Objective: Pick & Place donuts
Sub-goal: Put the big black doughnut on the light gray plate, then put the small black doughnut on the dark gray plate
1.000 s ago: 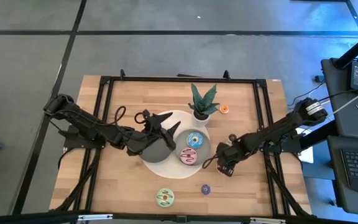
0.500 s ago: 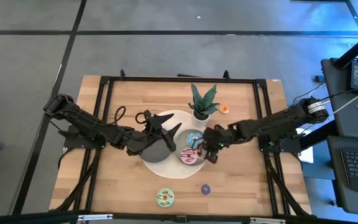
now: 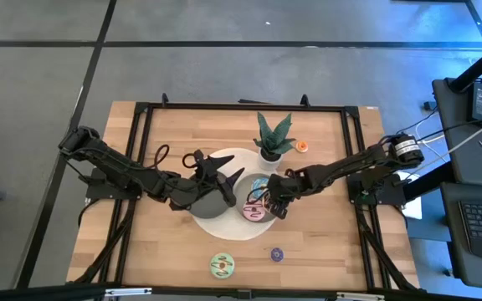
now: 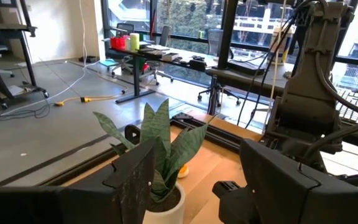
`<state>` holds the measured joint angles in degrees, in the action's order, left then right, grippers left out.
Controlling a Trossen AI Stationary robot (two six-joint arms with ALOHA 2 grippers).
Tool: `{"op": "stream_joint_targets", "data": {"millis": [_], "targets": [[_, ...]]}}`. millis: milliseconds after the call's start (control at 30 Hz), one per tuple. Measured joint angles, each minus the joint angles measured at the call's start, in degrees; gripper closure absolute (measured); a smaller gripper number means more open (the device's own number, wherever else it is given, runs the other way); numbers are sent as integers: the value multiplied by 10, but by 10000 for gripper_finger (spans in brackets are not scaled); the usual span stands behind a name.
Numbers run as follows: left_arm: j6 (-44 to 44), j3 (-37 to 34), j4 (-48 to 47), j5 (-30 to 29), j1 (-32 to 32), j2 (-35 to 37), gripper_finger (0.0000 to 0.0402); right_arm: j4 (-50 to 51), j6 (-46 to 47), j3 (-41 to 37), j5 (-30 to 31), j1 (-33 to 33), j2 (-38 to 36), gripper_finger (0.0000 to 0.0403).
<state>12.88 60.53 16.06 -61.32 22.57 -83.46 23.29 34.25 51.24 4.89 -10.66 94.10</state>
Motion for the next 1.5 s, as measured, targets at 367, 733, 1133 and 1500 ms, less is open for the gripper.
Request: {"op": "stream_joint_targets", "data": {"millis": [367, 733, 1133, 1500], "targets": [[0, 0, 0, -1, -2, 0, 175, -15, -5, 0, -20, 6, -2, 310], [-1, 0, 0, -1, -2, 0, 175, -12, -2, 0, -20, 7, -2, 227], [-1, 0, 0, -1, -2, 0, 173, 29, 1, 0, -20, 7, -29, 201], [-1, 0, -6, 1, 0, 0, 171, 200, 36, 0, -25, 7, -142, 201]]}}
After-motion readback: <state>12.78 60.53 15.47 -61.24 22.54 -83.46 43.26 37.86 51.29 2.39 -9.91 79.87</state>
